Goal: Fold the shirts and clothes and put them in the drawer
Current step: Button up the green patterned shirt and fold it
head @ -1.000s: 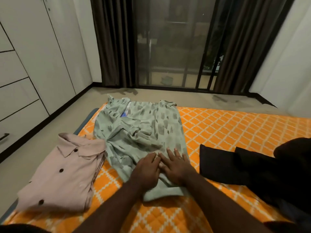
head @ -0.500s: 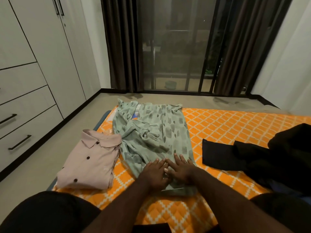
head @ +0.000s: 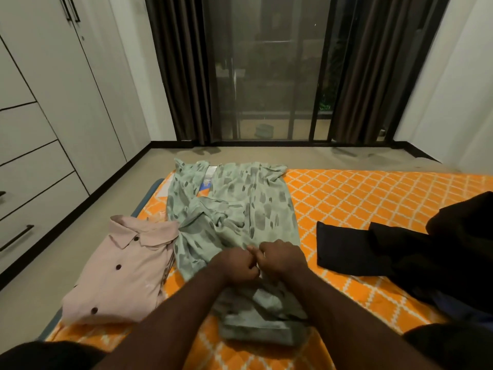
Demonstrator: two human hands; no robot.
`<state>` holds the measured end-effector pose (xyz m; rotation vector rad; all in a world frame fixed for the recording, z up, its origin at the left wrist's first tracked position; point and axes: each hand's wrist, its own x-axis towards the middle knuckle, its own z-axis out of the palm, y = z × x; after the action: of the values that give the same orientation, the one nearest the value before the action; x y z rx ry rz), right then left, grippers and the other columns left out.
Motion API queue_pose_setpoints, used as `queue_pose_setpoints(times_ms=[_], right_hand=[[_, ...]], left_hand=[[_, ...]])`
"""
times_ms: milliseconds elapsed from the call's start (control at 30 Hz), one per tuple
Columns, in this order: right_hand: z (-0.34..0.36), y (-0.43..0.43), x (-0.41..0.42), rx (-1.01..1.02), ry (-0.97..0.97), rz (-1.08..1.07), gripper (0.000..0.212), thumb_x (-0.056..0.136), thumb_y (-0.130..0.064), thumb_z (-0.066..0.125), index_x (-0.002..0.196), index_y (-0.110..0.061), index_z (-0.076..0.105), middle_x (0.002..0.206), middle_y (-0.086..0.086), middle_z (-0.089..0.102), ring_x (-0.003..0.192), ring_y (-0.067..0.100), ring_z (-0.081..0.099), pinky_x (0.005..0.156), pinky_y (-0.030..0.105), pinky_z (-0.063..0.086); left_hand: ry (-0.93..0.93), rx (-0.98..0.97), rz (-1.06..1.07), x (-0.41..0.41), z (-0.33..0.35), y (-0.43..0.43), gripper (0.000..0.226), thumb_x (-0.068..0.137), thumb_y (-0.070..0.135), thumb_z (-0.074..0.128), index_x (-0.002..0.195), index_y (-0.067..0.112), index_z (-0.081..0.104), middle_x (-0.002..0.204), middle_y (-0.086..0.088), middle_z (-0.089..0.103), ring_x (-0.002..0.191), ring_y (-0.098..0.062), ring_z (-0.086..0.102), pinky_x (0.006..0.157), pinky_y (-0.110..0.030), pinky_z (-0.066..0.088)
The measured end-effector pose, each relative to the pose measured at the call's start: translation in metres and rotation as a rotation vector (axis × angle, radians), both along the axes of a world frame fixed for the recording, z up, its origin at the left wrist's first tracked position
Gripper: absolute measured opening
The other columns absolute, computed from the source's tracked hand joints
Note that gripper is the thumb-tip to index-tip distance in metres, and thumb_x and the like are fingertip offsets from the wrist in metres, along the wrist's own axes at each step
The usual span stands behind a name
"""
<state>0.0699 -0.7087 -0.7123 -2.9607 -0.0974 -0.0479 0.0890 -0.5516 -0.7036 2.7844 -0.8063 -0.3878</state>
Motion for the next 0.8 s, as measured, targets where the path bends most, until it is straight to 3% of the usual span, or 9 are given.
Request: queue_pose_setpoints(times_ms=[100,200,300,400,500,633,733,800], right_hand=[[0.003,-0.011,0.037,0.019,-0.057,-0.024,0.050,0.101,-0.059,0.037,0.098,-0.021,0.070,0.097,0.007,0.069,0.091,0.031,0.067,0.069,0.036,0.043],[0.006,-0.035,0.094,0.089,-0.094,-0.097,0.034,0.097,-0.048,0.046,0.099,-0.022,0.068,0.098,0.006,0.068,0.091,0.032,0.067,0.068,0.036,0.046],[0.005,-0.063,0.171,0.155,-0.105,-0.134,0.020,0.092,-0.030,0.054,0.099,-0.019,0.069,0.101,0.008,0.070,0.094,0.033,0.066,0.071,0.036,0.050],[0.000,-0.089,0.256,0.259,-0.102,-0.183,0.025,0.086,-0.012,0.058,0.106,-0.012,0.072,0.109,0.015,0.072,0.104,0.035,0.066,0.082,0.038,0.053],[-0.011,-0.113,0.328,0.271,-0.130,-0.188,0.030,0.085,-0.010,0.063,0.115,-0.012,0.069,0.114,0.018,0.069,0.107,0.037,0.066,0.088,0.038,0.051],[-0.032,-0.135,0.383,0.180,-0.160,-0.237,0.035,0.085,-0.014,0.067,0.118,-0.013,0.055,0.115,0.020,0.053,0.100,0.044,0.062,0.085,0.046,0.055],[-0.034,-0.144,0.410,0.023,-0.169,-0.152,0.020,0.088,-0.020,0.064,0.107,-0.015,0.066,0.105,0.018,0.062,0.097,0.042,0.064,0.078,0.040,0.052],[-0.025,-0.148,0.428,-0.033,-0.187,-0.085,0.017,0.089,-0.026,0.067,0.102,-0.016,0.071,0.100,0.015,0.064,0.093,0.039,0.064,0.077,0.039,0.051]], left_hand=[[-0.088,0.015,0.006,0.037,0.014,-0.010,0.024,0.091,0.037,0.051,0.093,0.020,0.069,0.080,-0.005,0.067,0.074,-0.022,0.064,0.067,-0.032,0.051],[-0.236,-0.086,0.058,0.085,0.025,-0.033,0.024,0.095,0.034,0.052,0.087,0.019,0.070,0.078,-0.005,0.066,0.069,-0.021,0.060,0.062,-0.031,0.044],[-0.289,-0.196,0.124,0.158,0.024,-0.069,0.017,0.096,0.026,0.052,0.088,0.017,0.065,0.083,-0.005,0.065,0.077,-0.023,0.063,0.071,-0.037,0.056],[-0.320,-0.222,0.181,0.244,0.014,-0.106,0.013,0.091,0.015,0.054,0.098,0.016,0.064,0.098,-0.007,0.064,0.093,-0.026,0.063,0.076,-0.036,0.054],[-0.312,-0.258,0.213,0.312,-0.001,-0.138,0.028,0.089,0.011,0.056,0.117,0.014,0.060,0.117,-0.009,0.060,0.107,-0.029,0.061,0.080,-0.037,0.051],[-0.369,-0.368,0.317,0.347,-0.041,-0.154,0.049,0.100,0.028,0.055,0.145,0.019,0.040,0.145,-0.009,0.045,0.128,-0.028,0.049,0.100,-0.039,0.048],[-0.358,-0.477,0.425,0.346,-0.079,-0.146,0.060,0.103,0.057,0.035,0.153,0.025,0.027,0.162,-0.007,0.028,0.143,-0.029,0.037,0.109,-0.046,0.043],[-0.430,-0.550,0.431,0.343,-0.089,-0.142,0.065,0.101,0.063,0.030,0.154,0.027,0.024,0.164,-0.005,0.025,0.146,-0.028,0.034,0.113,-0.047,0.039]])
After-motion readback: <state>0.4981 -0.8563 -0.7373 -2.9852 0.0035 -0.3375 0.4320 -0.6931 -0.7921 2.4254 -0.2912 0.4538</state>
